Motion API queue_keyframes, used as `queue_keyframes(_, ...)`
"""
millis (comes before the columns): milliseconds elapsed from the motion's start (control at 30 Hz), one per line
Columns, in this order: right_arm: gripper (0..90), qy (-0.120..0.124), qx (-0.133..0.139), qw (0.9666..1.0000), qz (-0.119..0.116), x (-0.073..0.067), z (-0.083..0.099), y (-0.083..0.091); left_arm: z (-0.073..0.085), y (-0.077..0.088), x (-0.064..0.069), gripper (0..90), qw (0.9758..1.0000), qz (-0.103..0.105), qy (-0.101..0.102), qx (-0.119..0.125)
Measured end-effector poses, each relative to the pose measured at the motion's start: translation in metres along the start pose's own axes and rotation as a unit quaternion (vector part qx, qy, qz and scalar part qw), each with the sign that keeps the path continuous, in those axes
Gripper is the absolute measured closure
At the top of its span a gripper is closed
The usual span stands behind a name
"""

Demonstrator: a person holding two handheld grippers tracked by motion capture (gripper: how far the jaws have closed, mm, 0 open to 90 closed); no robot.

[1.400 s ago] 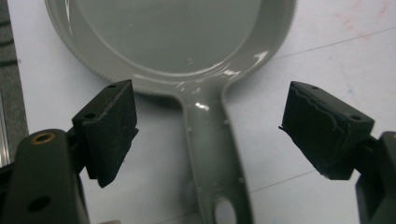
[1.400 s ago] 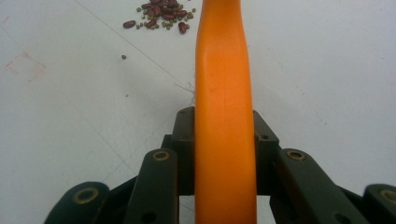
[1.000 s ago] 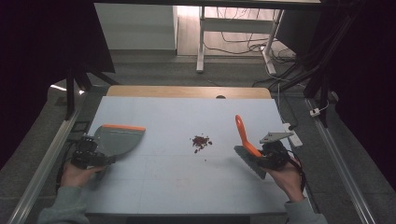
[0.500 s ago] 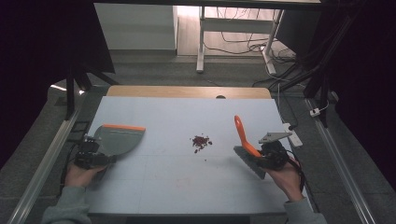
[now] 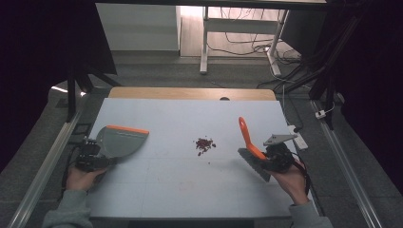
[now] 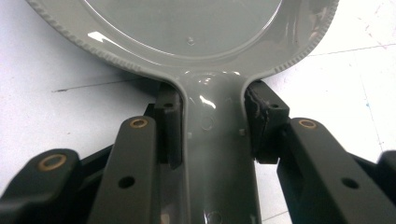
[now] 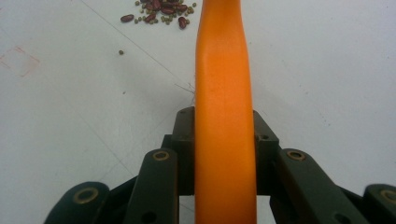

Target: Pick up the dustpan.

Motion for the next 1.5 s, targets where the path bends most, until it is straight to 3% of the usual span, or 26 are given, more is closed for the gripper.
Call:
queue_keyframes(400, 70.4, 0.001, 0.007, 1.0, -0.006, -0.001, -0.002, 0.001, 0.003, 0.003, -0.006, 62.0, 0.9997, 0.001, -0.001, 0.026)
queue_keyframes(633, 70.4, -0.001, 0.01, 0.9999, -0.006, 0.0, -0.002, 0.002, 0.002, 0.008, -0.004, 61.9, 0.9983, 0.02, -0.021, 0.051)
queue_keyframes(767, 70.4, 0.001, 0.01, 0.9999, -0.006, 0.001, -0.002, 0.002, 0.0, 0.013, -0.003, 62.0, 0.996, 0.039, -0.033, 0.073)
queue_keyframes(833, 70.4, 0.002, 0.011, 0.9999, -0.006, 0.001, -0.003, 0.002, -0.002, 0.015, -0.001, 62.0, 0.995, 0.038, -0.04, 0.083)
queue_keyframes(867, 70.3, -0.002, 0.015, 0.9999, -0.006, 0.002, -0.004, 0.003, -0.003, 0.017, 0.0, 62.0, 0.9934, 0.051, -0.044, 0.092)
queue_keyframes(1067, 70.4, -0.009, 0.022, 0.9997, -0.005, 0.005, -0.007, 0.002, -0.008, 0.019, 0.005, 62.0, 0.9899, 0.065, -0.07, 0.104)
queue_keyframes(1200, 70.4, -0.019, 0.037, 0.9991, 0.003, 0.007, -0.009, 0.008, -0.014, 0.023, 0.011, 62.0, 0.9863, 0.08, -0.08, 0.119)
queue_keyframes(1333, 70.4, -0.025, 0.046, 0.9986, 0.004, 0.008, -0.009, 0.011, -0.019, 0.025, 0.021, 62.0, 0.9831, 0.088, -0.102, 0.124)
queue_keyframes(1500, 70.4, -0.029, 0.052, 0.9982, 0.005, 0.008, -0.009, 0.011, -0.018, 0.027, 0.032, 62.0, 0.9807, 0.095, -0.122, 0.12)
Point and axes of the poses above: each handheld gripper's, and its own axes: y roughly backward along the jaws, z roughly out of its underside, x roughly to its right, the point moved 2 cm from there along -y, roughly forward along the jaws, and after that the axes turned 7 degrees about -z, right-handed, at the moved point
